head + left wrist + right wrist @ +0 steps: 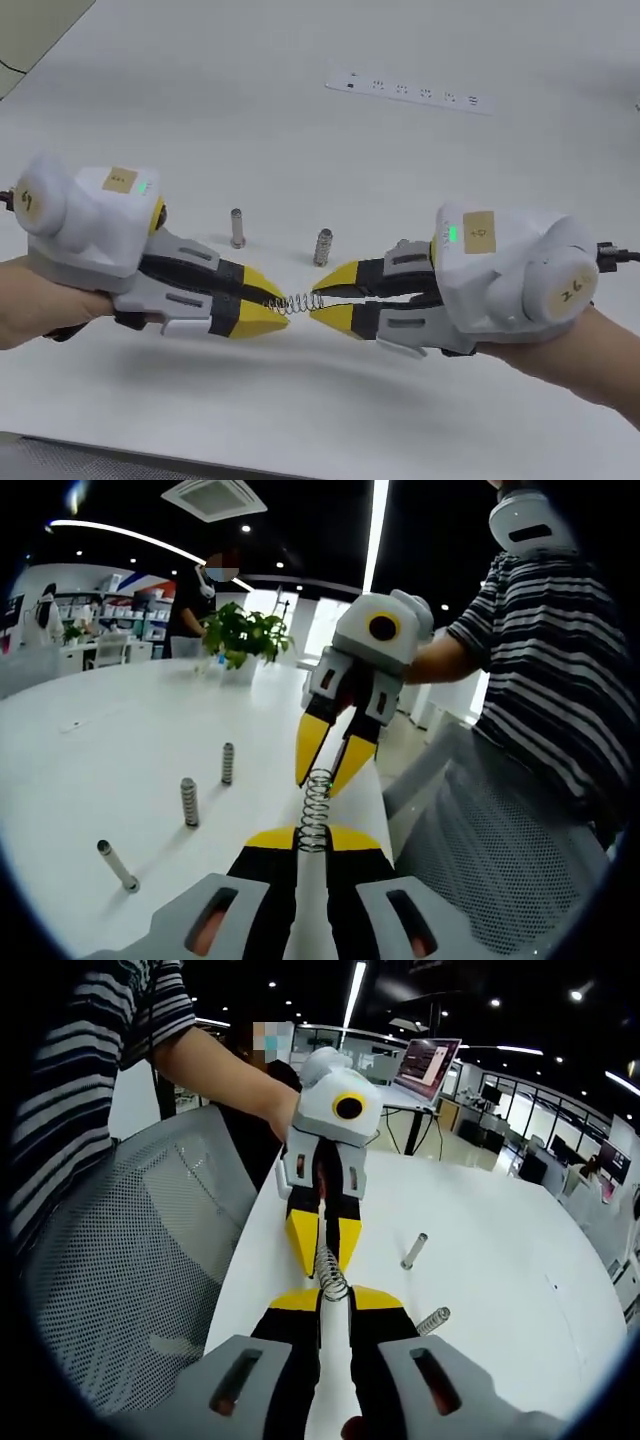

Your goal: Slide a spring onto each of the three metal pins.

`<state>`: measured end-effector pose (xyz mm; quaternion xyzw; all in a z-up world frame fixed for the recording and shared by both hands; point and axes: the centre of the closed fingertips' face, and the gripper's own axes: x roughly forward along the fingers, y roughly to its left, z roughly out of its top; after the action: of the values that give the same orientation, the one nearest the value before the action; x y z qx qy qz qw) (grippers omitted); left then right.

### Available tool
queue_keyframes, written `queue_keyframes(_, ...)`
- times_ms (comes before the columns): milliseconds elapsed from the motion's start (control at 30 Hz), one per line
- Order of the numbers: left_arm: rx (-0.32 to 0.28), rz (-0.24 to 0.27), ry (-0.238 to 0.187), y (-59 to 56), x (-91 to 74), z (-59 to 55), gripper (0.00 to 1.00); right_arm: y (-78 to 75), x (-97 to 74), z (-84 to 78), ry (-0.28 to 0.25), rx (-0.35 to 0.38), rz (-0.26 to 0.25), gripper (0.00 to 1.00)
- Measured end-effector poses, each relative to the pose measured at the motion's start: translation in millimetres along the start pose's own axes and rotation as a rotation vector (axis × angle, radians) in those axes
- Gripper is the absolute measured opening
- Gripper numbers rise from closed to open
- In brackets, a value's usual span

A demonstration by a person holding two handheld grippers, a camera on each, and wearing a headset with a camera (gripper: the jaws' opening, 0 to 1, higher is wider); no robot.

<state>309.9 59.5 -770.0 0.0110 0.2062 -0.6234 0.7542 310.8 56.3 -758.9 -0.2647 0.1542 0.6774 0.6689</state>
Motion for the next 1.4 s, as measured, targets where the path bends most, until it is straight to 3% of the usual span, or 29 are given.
queue_keyframes(300, 0.014, 0.014, 0.023, 0.6, 0.9, -5.0, 0.01, 2.7, 3.7, 12.3, 0.002, -0.042, 0.015, 0.08)
queue_keyframes(533, 0.026, 0.013, 0.03, -0.1, 7.0, -5.8, 0.01, 3.9, 9.6, 28.3, -0.029, -0.052, 0.024, 0.08)
queue_keyframes(733, 0.037, 0.003, 0.015, -4.1, 10.3, 0.9, 0.01, 0.8, 13.5, 38.3, -0.069, -0.023, 0.004, 0.07)
queue_keyframes(1000, 0.044, 0.019, 0.008, -2.1, 6.4, 3.2, 0.01, 0.2, 12.4, 41.9, -0.09, -0.053, -0.037, 0.07)
queue_keyframes(1400, 0.037, 0.05, -0.018, -0.5, 8.1, 12.2, 0.04, -1.8, 7.6, 46.2, -0.087, -0.08, -0.05, 0.07)
